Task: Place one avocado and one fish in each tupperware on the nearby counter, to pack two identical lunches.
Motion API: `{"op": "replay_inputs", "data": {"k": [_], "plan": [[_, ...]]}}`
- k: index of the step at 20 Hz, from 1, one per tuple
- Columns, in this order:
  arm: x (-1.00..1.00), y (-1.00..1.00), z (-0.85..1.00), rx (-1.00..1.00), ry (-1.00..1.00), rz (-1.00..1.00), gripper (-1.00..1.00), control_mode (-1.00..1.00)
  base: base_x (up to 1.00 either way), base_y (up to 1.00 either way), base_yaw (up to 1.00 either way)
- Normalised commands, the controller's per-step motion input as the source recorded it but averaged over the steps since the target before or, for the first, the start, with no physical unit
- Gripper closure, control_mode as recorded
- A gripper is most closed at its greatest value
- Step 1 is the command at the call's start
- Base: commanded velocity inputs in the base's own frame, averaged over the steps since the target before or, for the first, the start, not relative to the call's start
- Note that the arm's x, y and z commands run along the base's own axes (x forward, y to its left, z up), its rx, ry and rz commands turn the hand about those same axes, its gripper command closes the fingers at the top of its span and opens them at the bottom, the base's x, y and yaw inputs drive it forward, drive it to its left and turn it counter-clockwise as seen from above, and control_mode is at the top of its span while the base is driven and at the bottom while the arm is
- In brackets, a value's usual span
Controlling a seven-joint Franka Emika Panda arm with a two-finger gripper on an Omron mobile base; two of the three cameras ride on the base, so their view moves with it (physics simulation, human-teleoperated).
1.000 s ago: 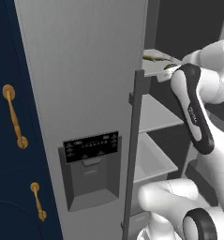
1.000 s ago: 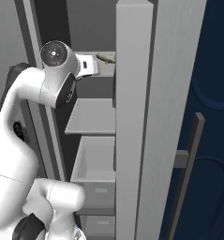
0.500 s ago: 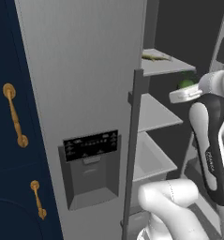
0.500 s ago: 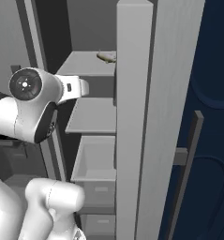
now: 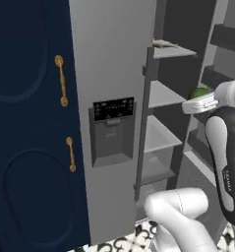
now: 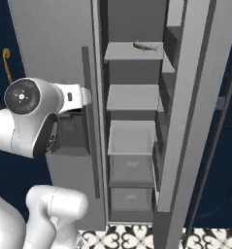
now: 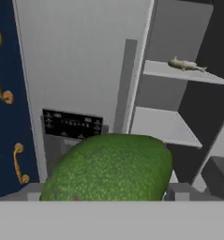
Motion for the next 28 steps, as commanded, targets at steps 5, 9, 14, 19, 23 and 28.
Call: {"op": "replay_inputs", "data": {"k": [5,9,14,19,23,28], "plan": [[0.0,0.0,0.0,0.0,0.0,0.0,1.0,1.0,-0.68,1.0,0.12],[0.0,0.0,0.0,0.0,0.0,0.0,1.0,1.0,-0.2,1.0,0.18],[0.0,0.0,0.0,0.0,0.0,0.0,1.0,1.0,0.02,0.64,0.4],[0.0,0.0,0.0,0.0,0.0,0.0,1.0,1.0,0.01,0.01,0.55],[0.0,0.0,0.0,0.0,0.0,0.0,1.0,1.0,0.18,0.19,0.51],[0.02,0.05,-0.11,0.0,0.01,0.08,1.0,-1.0,0.16,0.13,0.37]]}}
